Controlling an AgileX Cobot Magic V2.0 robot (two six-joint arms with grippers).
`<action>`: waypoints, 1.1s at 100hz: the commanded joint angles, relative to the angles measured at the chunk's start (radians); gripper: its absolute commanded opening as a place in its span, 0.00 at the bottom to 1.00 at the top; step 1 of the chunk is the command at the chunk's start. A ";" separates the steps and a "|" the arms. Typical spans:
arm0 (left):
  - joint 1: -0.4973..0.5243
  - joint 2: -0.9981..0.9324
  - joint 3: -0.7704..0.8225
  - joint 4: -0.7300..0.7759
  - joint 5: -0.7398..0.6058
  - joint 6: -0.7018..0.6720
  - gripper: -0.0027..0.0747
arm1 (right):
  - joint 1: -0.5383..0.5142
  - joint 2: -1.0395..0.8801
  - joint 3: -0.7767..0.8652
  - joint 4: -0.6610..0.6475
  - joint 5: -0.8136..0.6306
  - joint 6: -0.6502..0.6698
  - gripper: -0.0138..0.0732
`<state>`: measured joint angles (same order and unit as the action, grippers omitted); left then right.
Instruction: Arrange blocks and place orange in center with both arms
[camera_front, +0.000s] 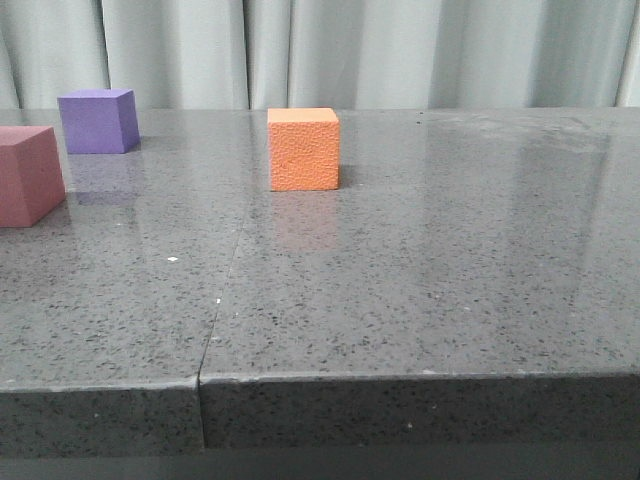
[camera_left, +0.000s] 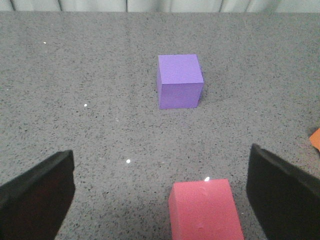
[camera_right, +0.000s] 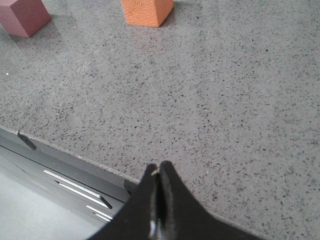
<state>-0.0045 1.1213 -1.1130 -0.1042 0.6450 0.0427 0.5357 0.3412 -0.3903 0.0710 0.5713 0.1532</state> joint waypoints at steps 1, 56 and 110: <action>0.000 0.069 -0.112 -0.071 -0.008 0.084 0.91 | 0.000 0.006 -0.024 -0.006 -0.064 -0.009 0.08; -0.086 0.543 -0.591 -0.645 0.465 1.005 0.91 | 0.000 0.006 -0.024 -0.006 -0.064 -0.009 0.08; -0.384 0.797 -0.808 -0.349 0.440 1.022 0.90 | 0.000 0.006 -0.024 -0.006 -0.064 -0.009 0.08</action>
<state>-0.3646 1.9552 -1.8809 -0.4242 1.1375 1.0556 0.5357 0.3412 -0.3903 0.0710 0.5731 0.1532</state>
